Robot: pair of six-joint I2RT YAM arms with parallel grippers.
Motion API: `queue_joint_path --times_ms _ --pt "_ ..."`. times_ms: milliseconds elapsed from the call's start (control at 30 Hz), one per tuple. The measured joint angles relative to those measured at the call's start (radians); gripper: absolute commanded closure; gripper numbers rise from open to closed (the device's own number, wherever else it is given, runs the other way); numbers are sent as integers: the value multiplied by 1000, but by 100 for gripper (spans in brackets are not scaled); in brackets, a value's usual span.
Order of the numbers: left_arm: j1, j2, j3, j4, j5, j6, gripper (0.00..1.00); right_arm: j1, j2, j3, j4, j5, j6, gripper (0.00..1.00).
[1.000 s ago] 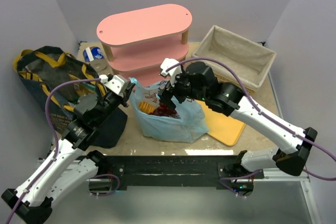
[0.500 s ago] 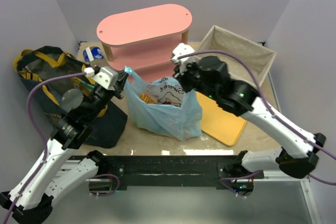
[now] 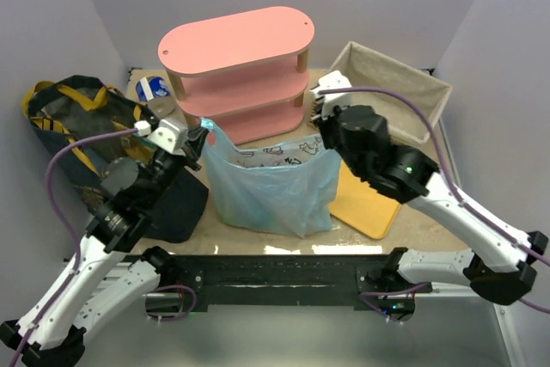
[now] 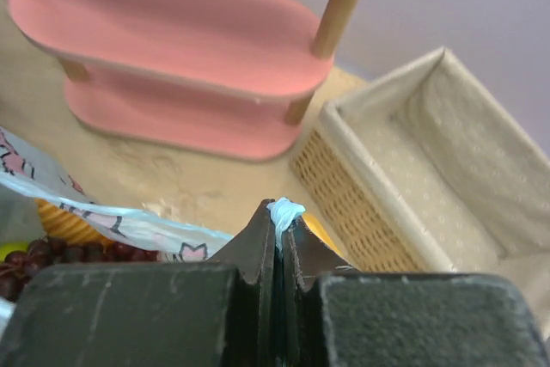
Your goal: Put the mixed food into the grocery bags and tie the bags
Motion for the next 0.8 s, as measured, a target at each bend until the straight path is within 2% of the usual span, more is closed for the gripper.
queue_joint_path --times_ms 33,67,167,200,233,267,300,333,400,500,567,700,800 --pt "0 5 -27 2 0 -16 100 0 28 -16 -7 9 9 65" --pt "0 12 -50 3 2 -26 100 0 53 -24 -16 13 23 45" --pt "0 37 -89 11 18 -56 100 0 122 -25 -62 12 40 19" --pt "0 45 -93 13 23 -66 95 0 133 -21 -76 6 40 16" --pt "0 48 -95 15 27 -74 76 0 138 -15 -85 -5 36 13" --pt "0 48 -95 22 31 -79 63 0 139 0 -100 -26 26 9" --pt "0 45 -94 30 33 -84 39 0 136 14 -105 -38 23 8" --pt "0 41 -93 35 39 -88 30 0 129 34 -103 -62 13 6" --pt "0 39 -74 32 57 -99 17 0 109 84 -95 -108 -3 4" --pt "0 56 -1 10 111 -106 5 0 70 150 -47 -173 -25 1" --pt "0 86 87 -19 166 -98 1 0 48 178 4 -222 -34 1" --pt "0 156 274 -118 263 -47 0 0 60 219 80 -307 -35 1" --pt "0 200 370 -158 259 -10 0 -2 114 257 114 -370 -31 1"
